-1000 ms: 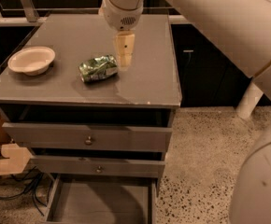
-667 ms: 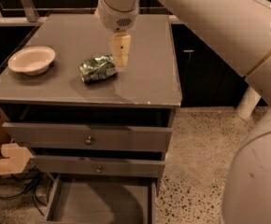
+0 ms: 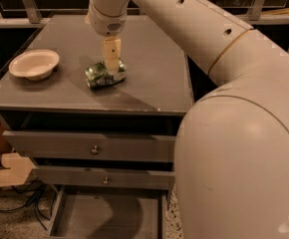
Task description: Place green can into bottom drawer
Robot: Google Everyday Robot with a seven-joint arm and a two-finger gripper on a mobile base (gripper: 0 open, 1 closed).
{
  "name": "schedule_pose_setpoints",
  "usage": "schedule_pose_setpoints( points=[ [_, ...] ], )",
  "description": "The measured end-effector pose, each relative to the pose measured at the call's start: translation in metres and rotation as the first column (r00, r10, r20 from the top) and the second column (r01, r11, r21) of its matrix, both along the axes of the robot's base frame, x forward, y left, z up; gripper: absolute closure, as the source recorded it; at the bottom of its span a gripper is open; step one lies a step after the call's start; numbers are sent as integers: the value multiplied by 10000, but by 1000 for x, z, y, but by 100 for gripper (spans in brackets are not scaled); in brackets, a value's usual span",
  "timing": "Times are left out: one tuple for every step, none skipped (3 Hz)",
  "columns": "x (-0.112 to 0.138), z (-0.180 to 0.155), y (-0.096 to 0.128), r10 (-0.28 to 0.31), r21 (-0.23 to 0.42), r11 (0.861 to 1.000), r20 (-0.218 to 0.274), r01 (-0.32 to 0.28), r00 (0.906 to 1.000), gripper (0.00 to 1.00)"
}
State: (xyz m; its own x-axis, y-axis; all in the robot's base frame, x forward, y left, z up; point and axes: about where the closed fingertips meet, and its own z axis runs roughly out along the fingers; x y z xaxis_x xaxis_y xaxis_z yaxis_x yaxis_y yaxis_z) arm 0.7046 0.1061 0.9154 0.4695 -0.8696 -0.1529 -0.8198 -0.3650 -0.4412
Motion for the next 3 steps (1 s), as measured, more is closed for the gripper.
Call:
schedule_pose_setpoints(
  points=[
    [1, -1, 0, -7, 3, 10000, -10, 7, 10000, 0],
    [-9, -14, -6, -100, -122, 9999, -203, 98, 9997, 0],
    [-28, -44, -18, -371, -323, 9988, -517, 355, 9980, 0]
  ],
)
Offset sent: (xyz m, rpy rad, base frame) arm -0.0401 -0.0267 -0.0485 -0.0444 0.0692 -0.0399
